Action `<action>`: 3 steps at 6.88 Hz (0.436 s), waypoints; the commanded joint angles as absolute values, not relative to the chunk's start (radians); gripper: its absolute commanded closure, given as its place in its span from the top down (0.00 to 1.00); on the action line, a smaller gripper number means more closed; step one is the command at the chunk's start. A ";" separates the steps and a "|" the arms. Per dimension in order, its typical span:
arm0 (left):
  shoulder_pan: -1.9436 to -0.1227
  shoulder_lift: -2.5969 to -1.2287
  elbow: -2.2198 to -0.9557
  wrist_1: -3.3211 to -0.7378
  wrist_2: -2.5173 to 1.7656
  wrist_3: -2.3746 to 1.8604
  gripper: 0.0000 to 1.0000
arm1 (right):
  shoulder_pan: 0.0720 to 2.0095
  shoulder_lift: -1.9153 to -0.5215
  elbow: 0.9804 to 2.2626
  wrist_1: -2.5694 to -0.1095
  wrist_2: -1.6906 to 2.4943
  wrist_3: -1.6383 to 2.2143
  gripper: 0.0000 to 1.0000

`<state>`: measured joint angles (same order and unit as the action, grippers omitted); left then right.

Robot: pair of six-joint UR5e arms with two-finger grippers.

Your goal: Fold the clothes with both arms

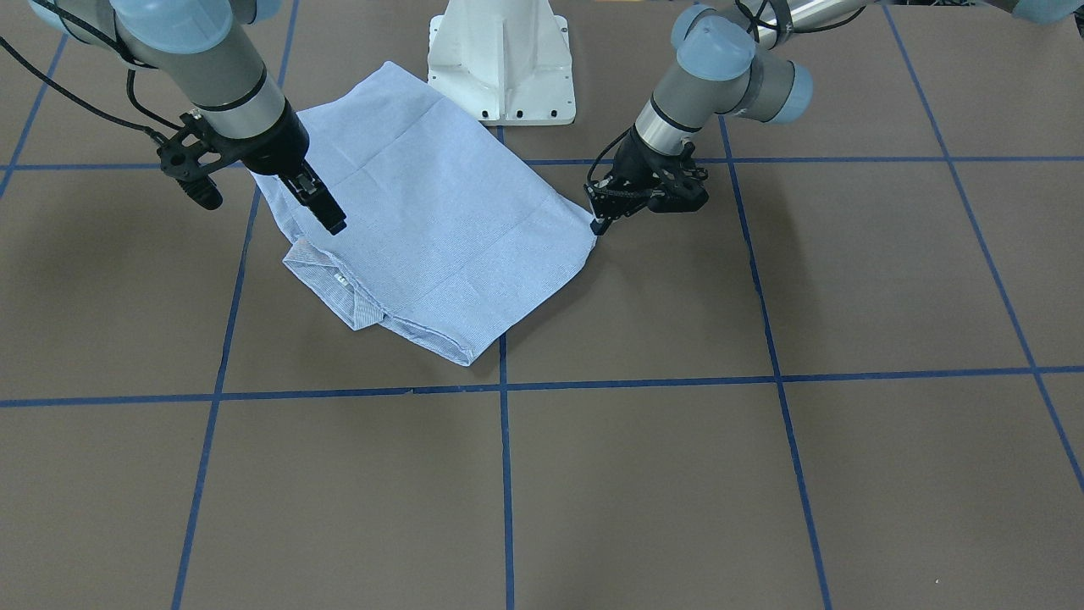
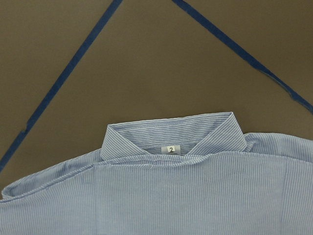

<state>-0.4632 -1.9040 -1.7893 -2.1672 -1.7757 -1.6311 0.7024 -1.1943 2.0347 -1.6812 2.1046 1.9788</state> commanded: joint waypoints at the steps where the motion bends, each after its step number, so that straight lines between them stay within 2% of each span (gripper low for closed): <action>1: -0.610 -1.995 -1.681 -2.155 -1.779 -1.498 0.00 | 0.703 -1.195 2.034 -1.681 2.103 1.979 1.00; 3: -0.760 -2.196 -1.371 -2.198 -1.781 -1.342 0.00 | 0.703 -1.195 2.034 -1.681 2.094 1.979 1.00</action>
<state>-0.6675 -2.0816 -1.5544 -2.1680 -1.7797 -1.4368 0.7026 -1.1949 2.0342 -1.6813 2.0998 1.9788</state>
